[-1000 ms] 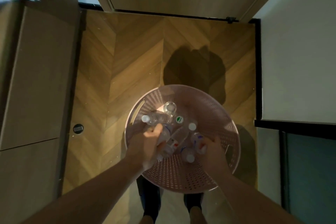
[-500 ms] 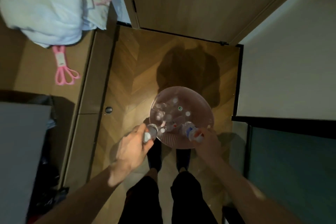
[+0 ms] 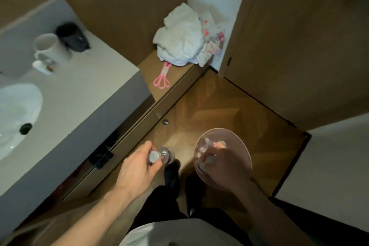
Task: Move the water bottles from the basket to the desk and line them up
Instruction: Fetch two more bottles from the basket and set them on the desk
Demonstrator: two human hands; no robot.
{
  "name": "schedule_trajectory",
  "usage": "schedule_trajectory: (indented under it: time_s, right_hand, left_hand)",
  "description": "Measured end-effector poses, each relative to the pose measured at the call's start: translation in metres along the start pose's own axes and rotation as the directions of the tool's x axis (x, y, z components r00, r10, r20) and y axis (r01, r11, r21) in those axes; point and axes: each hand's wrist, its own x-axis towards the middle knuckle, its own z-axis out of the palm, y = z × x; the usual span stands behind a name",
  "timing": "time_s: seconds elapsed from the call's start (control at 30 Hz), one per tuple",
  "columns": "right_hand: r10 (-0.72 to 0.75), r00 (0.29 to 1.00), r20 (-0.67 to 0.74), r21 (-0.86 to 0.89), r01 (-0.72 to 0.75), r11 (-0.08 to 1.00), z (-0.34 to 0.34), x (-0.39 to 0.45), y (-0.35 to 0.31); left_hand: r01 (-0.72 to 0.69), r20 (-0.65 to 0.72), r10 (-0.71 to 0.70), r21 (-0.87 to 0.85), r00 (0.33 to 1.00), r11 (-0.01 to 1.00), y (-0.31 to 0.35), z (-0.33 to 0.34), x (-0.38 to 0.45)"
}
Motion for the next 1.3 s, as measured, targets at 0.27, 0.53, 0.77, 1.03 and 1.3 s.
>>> schedule_trajectory:
  time_s: [0.27, 0.53, 0.77, 1.03, 1.3]
  right_hand:
    - [-0.307, 0.930, 0.202, -0.177, 0.343, 0.923, 0.008, -0.008, -0.115]
    - [-0.553, 0.752, 0.358, -0.175, 0.636, 0.751, 0.067, -0.046, -0.237]
    - [-0.652, 0.605, 0.456, -0.124, 0.769, 0.627, 0.165, -0.124, -0.343]
    - [-0.730, 0.456, 0.508, 0.013, 0.844, 0.537, 0.297, -0.231, -0.426]
    - [-0.756, 0.229, 0.613, 0.168, 0.898, 0.407, 0.398, -0.322, -0.509]
  left_hand:
    - [0.272, -0.337, -0.317, -0.175, 0.886, 0.946, -0.016, -0.053, -0.110]
    - [0.423, -0.509, -0.567, -0.378, 0.648, 0.823, -0.063, -0.095, -0.228]
    - [0.457, -0.557, -0.694, -0.522, 0.456, 0.720, -0.130, -0.123, -0.365]
    - [0.468, -0.607, -0.739, -0.584, 0.292, 0.664, -0.206, -0.151, -0.526]
    - [0.479, -0.630, -0.776, -0.671, 0.034, 0.566, -0.270, -0.164, -0.645]
